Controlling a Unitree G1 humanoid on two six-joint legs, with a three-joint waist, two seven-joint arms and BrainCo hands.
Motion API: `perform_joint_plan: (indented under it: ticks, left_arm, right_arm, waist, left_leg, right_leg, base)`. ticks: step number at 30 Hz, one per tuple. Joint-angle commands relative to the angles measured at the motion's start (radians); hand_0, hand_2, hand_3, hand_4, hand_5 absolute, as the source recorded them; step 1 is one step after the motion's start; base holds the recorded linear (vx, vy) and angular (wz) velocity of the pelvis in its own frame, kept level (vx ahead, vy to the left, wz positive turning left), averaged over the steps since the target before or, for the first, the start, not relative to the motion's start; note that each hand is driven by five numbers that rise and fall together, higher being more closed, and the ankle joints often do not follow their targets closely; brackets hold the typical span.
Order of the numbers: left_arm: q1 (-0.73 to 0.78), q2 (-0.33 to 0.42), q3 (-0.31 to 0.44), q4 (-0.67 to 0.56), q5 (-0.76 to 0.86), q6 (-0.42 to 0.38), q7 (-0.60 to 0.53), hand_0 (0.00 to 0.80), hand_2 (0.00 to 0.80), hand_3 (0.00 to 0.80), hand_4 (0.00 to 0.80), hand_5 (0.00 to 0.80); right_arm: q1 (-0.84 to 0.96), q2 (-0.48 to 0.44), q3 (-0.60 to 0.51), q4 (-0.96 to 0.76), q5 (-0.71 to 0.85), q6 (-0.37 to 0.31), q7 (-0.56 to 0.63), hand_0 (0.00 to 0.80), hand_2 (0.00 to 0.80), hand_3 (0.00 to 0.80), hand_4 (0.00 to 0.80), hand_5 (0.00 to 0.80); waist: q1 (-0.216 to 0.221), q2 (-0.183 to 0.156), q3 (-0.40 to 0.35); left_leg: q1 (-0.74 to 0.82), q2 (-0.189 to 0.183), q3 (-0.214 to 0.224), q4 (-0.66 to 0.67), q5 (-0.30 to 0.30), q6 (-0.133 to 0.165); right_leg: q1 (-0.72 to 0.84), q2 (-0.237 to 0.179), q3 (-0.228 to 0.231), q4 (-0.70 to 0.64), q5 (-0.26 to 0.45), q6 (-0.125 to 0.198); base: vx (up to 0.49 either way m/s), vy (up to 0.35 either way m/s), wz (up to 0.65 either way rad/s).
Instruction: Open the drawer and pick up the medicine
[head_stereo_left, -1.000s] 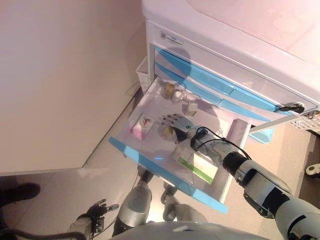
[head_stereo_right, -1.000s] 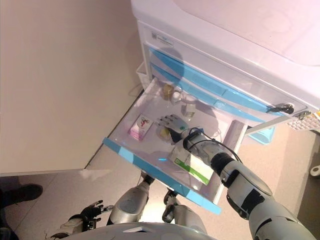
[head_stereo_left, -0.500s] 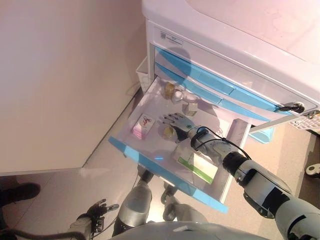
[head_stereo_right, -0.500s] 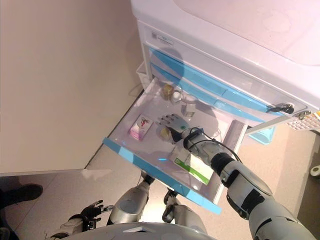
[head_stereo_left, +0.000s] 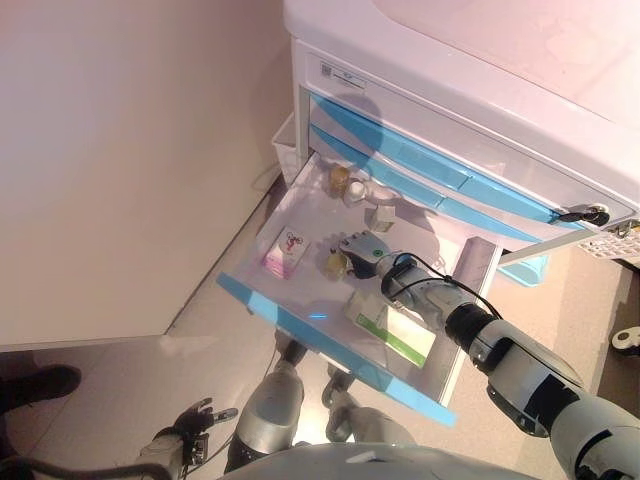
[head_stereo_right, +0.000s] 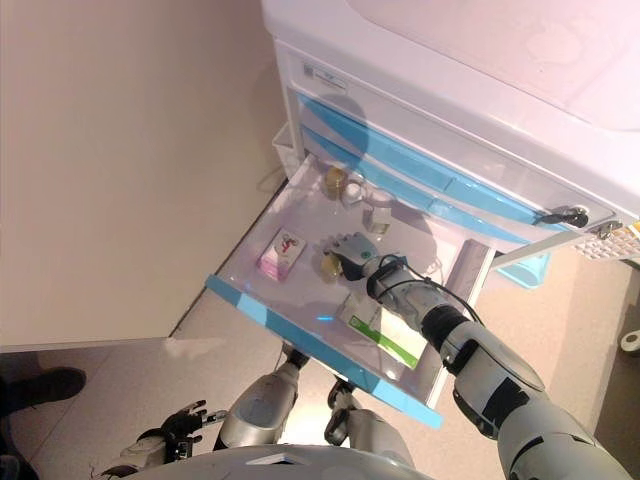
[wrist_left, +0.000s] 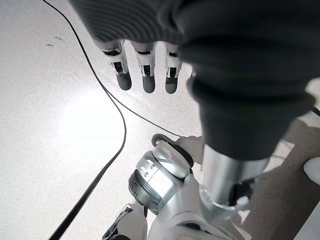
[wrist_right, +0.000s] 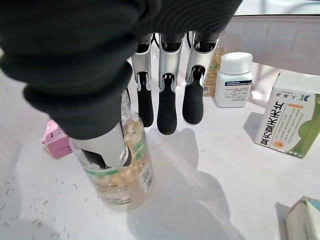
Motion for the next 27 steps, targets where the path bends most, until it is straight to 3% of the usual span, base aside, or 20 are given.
perform_joint_plan:
  ticks: [1, 15, 17, 18, 19, 20, 27]
  left_arm:
    - [0.003, 0.011, -0.026, 0.044, 0.014, -0.002, 0.004, 0.0, 0.0, 0.0, 0.0, 0.0]
    - [0.014, 0.012, -0.014, 0.045, 0.027, -0.006, 0.003, 0.0, 0.0, 0.0, 0.0, 0.0]
    - [0.014, 0.012, -0.013, 0.046, 0.026, -0.003, 0.003, 0.0, 0.0, 0.0, 0.0, 0.0]
    - [0.013, 0.01, -0.014, 0.045, 0.023, -0.001, 0.006, 0.0, 0.0, 0.0, 0.0, 0.0]
    - [0.013, 0.01, -0.014, 0.044, 0.023, -0.001, 0.006, 0.0, 0.0, 0.0, 0.0, 0.0]
    - [0.014, 0.01, -0.014, 0.043, 0.022, -0.002, 0.005, 0.0, 0.0, 0.0, 0.0, 0.0]
    - [0.012, 0.011, -0.011, 0.046, 0.027, -0.005, 0.008, 0.0, 0.0, 0.0, 0.0, 0.0]
  right_arm:
    - [-0.035, 0.028, 0.01, -0.037, 0.0, -0.021, -0.029, 0.649, 0.649, 0.649, 0.649, 0.649]
    - [-0.029, 0.022, -0.001, -0.064, -0.001, -0.018, -0.031, 0.634, 0.634, 0.634, 0.634, 0.634]
    - [-0.028, 0.02, -0.003, -0.069, -0.001, -0.018, -0.023, 0.58, 0.58, 0.58, 0.58, 0.58]
    - [-0.027, 0.021, -0.002, -0.069, -0.001, -0.015, -0.015, 0.486, 0.486, 0.486, 0.486, 0.486]
    - [-0.025, 0.02, -0.002, -0.07, -0.004, -0.01, -0.006, 0.182, 0.182, 0.182, 0.182, 0.182]
    - [-0.021, 0.02, -0.001, -0.07, -0.008, -0.006, -0.001, 0.0, 0.0, 0.0, 0.0, 0.0]
    - [-0.021, 0.025, 0.008, -0.067, -0.01, -0.006, 0.006, 0.0, 0.0, 0.0, 0.0, 0.0]
  waist:
    - [0.016, -0.002, -0.006]
    - [0.013, -0.009, -0.019]
    - [0.012, -0.011, -0.022]
    - [0.011, -0.012, -0.024]
    - [0.01, -0.012, -0.024]
    - [0.01, -0.012, -0.025]
    - [0.013, -0.014, -0.026]
  left_leg:
    - [0.002, -0.038, 0.008, -0.063, -0.014, 0.016]
    - [0.012, -0.036, 0.011, -0.065, -0.016, 0.015]
    - [0.013, -0.037, 0.011, -0.062, -0.019, 0.015]
    - [0.015, -0.037, 0.011, -0.063, -0.019, 0.015]
    - [0.016, -0.036, 0.012, -0.063, -0.019, 0.015]
    - [0.017, -0.036, 0.013, -0.063, -0.019, 0.015]
    - [0.02, -0.037, 0.009, -0.066, -0.019, 0.018]
  right_leg:
    - [0.045, -0.017, -0.013, 0.131, -0.099, 0.069]
    - [0.053, -0.016, -0.006, 0.126, -0.096, 0.071]
    - [0.056, -0.016, -0.004, 0.126, -0.096, 0.072]
    - [0.057, -0.015, -0.003, 0.125, -0.096, 0.072]
    - [0.058, -0.015, -0.002, 0.126, -0.097, 0.072]
    - [0.059, -0.015, -0.001, 0.126, -0.097, 0.071]
    - [0.061, -0.014, 0.0, 0.126, -0.098, 0.07]
  base:
    - [0.0, 0.0, 0.0]
    - [0.0, 0.0, 0.0]
    - [0.0, 0.0, 0.0]
    - [0.0, 0.0, 0.0]
    - [0.0, 0.0, 0.0]
    - [0.0, 0.0, 0.0]
    - [0.0, 0.0, 0.0]
